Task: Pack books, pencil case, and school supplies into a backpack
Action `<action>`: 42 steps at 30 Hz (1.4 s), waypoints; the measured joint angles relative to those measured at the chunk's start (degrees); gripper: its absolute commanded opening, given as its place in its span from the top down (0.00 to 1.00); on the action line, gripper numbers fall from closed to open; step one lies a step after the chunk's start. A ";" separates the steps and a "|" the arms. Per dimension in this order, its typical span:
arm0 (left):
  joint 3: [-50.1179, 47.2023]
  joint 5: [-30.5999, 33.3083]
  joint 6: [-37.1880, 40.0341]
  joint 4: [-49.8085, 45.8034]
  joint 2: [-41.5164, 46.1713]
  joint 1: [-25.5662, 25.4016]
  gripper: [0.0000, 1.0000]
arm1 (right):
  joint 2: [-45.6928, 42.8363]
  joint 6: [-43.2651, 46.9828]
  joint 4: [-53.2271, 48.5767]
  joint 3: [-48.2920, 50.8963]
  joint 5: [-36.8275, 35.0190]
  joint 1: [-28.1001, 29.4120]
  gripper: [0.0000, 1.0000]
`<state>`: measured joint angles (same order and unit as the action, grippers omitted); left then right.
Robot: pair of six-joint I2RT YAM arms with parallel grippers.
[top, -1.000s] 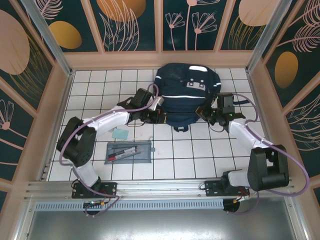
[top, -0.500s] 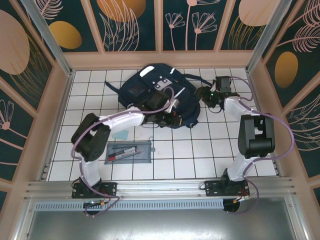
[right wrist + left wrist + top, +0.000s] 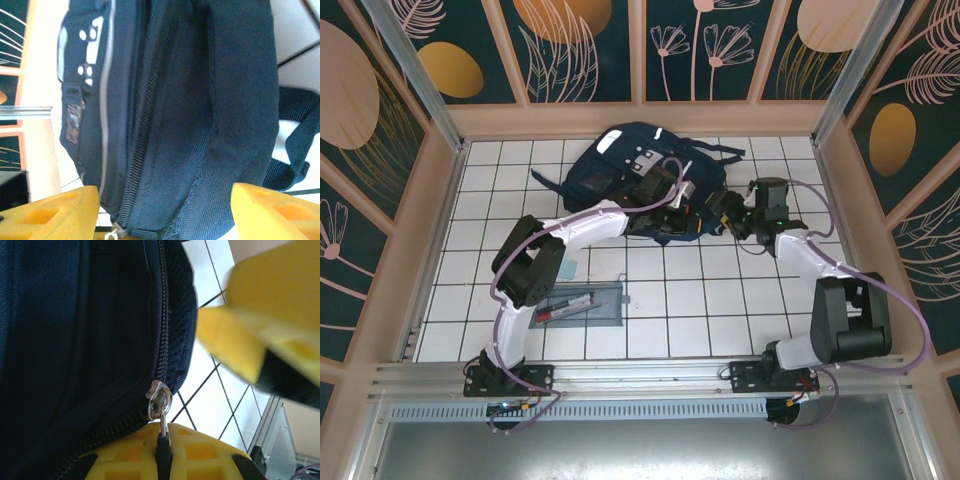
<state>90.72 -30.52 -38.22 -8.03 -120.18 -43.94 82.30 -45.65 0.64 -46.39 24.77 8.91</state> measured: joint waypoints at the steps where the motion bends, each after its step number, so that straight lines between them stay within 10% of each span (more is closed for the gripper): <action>1: -0.44 -0.44 -0.17 0.42 0.02 0.00 1.00 | 1.55 -0.76 1.22 0.07 0.13 0.66 0.33; 6: -3.15 -1.07 -0.92 1.20 0.09 -0.07 1.00 | 9.94 -3.39 7.61 -0.13 1.38 2.49 1.00; 14: -12.22 2.58 2.45 0.39 6.21 2.38 1.00 | 9.62 -2.69 7.08 -0.39 2.60 3.08 1.00; 27: -23.30 8.17 7.96 -7.82 15.65 20.55 1.00 | 6.34 -1.11 6.36 -0.37 0.61 -1.64 1.00; 30: -23.28 8.22 7.96 -8.90 16.09 19.71 1.00 | 6.34 -1.11 5.66 -0.48 0.17 -0.46 0.62; 33: -22.05 8.37 7.76 -9.44 16.57 16.37 1.00 | 6.03 -1.03 4.28 -0.85 -0.11 1.73 0.45; 42: -18.12 8.26 7.17 -13.81 16.15 9.05 1.00 | 7.58 -3.19 4.74 -2.38 -0.48 10.69 0.35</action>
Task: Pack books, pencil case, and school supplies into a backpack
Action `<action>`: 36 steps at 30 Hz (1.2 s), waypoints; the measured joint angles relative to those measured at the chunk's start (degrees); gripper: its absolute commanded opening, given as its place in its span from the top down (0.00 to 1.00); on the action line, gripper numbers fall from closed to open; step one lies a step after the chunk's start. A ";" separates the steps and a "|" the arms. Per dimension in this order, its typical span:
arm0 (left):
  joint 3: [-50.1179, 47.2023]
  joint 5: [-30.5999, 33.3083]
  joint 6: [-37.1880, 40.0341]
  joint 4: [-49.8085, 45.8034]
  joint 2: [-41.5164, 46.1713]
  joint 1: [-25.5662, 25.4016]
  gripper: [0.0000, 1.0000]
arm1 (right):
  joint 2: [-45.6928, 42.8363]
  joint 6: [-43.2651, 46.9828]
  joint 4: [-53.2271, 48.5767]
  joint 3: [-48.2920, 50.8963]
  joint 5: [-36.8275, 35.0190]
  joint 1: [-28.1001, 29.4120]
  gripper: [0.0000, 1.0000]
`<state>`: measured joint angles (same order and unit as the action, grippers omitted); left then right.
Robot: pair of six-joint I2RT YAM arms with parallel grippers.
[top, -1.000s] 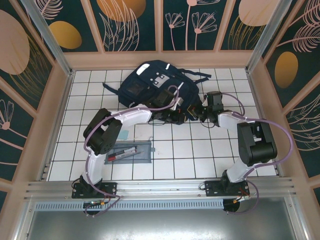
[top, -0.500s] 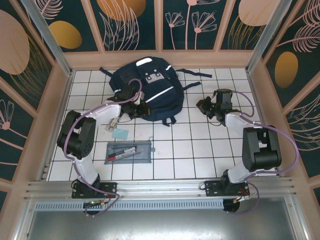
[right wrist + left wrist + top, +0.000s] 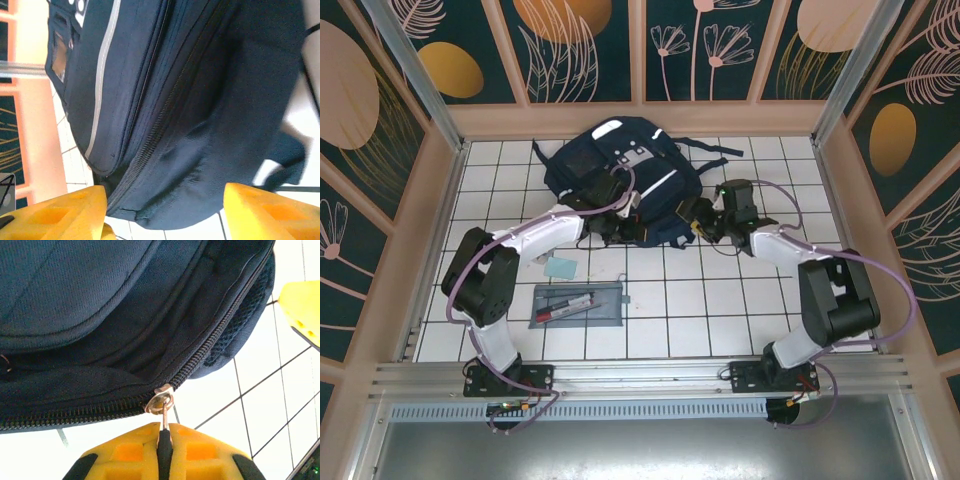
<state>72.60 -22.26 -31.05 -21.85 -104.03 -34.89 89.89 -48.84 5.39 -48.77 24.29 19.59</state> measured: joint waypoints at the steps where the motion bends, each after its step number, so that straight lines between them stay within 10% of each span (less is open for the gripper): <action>1: 0.24 0.02 0.09 -1.05 -0.37 -0.02 1.00 | 1.38 -0.13 0.42 -0.55 -0.04 0.61 0.34; 7: 4.98 0.37 2.80 -10.49 -4.24 -0.02 1.00 | 11.43 -1.09 1.90 -5.88 -1.70 3.67 0.45; 10: 8.26 2.25 4.55 -14.40 -5.66 -0.04 1.00 | 15.26 -0.59 1.11 -9.55 -4.28 4.87 1.00; 36: 13.14 21.11 13.27 -22.77 -11.30 18.88 1.00 | 10.84 5.62 2.12 -5.05 -14.32 5.18 1.00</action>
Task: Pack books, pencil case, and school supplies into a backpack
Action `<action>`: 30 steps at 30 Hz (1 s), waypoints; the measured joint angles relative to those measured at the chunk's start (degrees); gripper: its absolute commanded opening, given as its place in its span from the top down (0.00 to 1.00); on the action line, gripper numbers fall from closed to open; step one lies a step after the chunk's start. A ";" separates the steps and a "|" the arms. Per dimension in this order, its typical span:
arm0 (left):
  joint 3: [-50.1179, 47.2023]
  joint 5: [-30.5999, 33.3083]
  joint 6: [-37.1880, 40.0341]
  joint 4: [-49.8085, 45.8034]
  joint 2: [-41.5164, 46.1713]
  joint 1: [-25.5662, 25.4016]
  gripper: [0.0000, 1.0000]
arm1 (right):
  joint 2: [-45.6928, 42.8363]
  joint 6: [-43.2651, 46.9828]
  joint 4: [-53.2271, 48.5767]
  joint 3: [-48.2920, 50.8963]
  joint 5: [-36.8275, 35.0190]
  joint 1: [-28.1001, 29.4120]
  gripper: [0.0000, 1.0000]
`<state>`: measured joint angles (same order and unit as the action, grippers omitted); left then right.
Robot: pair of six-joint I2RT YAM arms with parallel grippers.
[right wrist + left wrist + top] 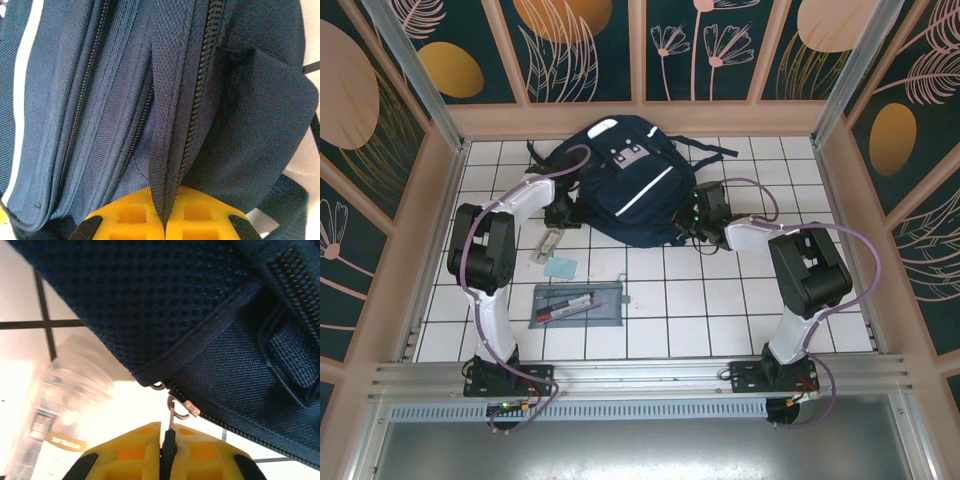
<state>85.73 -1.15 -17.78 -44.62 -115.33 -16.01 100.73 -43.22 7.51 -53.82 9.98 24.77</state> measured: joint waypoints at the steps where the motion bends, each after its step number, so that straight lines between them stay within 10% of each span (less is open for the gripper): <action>1: 0.00 0.24 0.20 0.15 0.00 0.11 1.00 | -0.24 0.35 0.00 -0.02 0.28 0.00 1.00; 10: 5.09 -0.09 1.01 -0.50 0.09 0.04 0.96 | -2.89 2.21 0.04 0.90 2.14 -2.01 1.00; 13: 4.22 -1.73 -0.02 0.57 1.01 0.20 0.41 | -3.74 2.93 -0.24 1.40 2.47 -3.45 1.00; 15: 1.33 -2.05 -1.64 3.30 3.58 1.95 0.02 | -4.20 3.80 -1.53 1.79 2.51 -5.42 0.80; 21: -8.63 -6.01 -8.35 10.71 17.00 5.35 0.01 | -8.68 6.34 -3.96 2.23 3.69 -7.78 0.44; 30: -19.69 -11.58 -20.79 30.82 24.50 1.92 0.01 | -8.94 14.95 -7.74 -7.91 -0.57 -10.71 0.41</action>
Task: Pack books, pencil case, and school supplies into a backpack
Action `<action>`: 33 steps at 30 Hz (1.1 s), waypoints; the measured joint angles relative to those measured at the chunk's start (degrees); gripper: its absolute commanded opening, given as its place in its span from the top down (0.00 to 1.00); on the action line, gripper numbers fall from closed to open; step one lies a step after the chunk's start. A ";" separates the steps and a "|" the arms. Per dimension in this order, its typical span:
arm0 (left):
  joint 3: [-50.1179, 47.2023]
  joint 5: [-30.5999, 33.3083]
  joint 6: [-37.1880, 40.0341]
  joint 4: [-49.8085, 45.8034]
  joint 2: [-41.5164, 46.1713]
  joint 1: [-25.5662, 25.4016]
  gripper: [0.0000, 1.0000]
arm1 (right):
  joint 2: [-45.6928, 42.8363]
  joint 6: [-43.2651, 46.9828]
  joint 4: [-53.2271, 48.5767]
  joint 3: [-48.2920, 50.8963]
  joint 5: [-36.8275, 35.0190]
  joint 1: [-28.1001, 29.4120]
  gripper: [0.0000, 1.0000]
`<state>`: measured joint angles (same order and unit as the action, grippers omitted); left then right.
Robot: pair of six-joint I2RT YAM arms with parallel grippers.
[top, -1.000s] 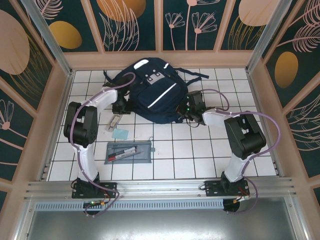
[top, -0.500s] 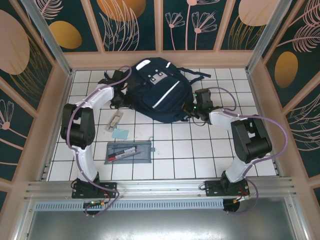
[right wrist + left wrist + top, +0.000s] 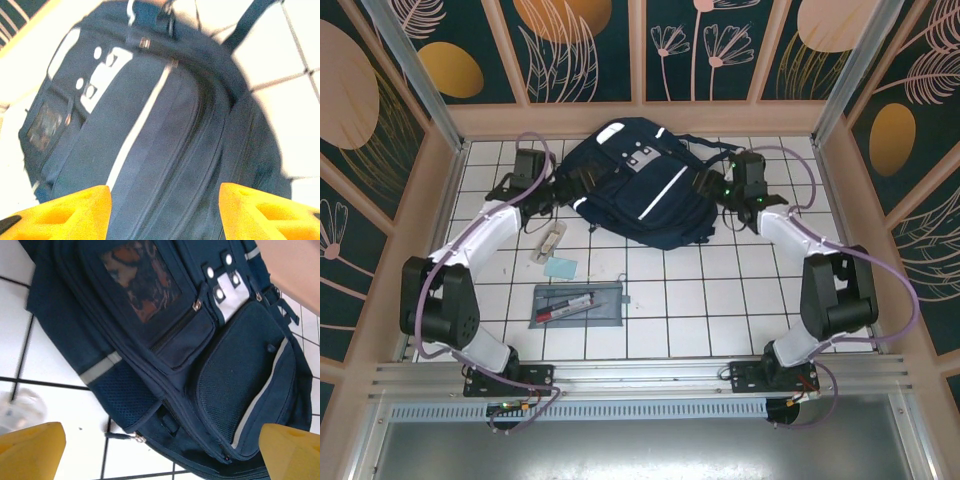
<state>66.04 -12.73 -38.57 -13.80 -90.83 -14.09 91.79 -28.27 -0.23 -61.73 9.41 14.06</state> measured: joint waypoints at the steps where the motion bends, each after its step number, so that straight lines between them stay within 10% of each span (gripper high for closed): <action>1: -1.05 0.09 -1.11 1.66 -0.70 -0.42 0.01 | 1.73 0.87 0.17 -1.55 -0.33 -0.92 0.41; 12: -1.09 3.82 -6.91 12.55 -14.75 -2.21 0.02 | 22.73 3.56 2.10 -9.57 7.67 -4.70 0.61; 22: 12.26 0.72 -5.27 15.02 -28.85 -3.58 0.01 | 2.03 -2.67 10.80 16.37 12.37 -0.90 0.63; 33: 39.47 1.53 2.67 6.80 -42.12 -4.81 0.01 | -4.57 -14.16 13.62 24.48 10.71 18.25 0.62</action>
<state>105.51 -11.20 -35.90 -7.01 -132.94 -18.90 87.22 -42.44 13.39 -37.26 20.12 32.32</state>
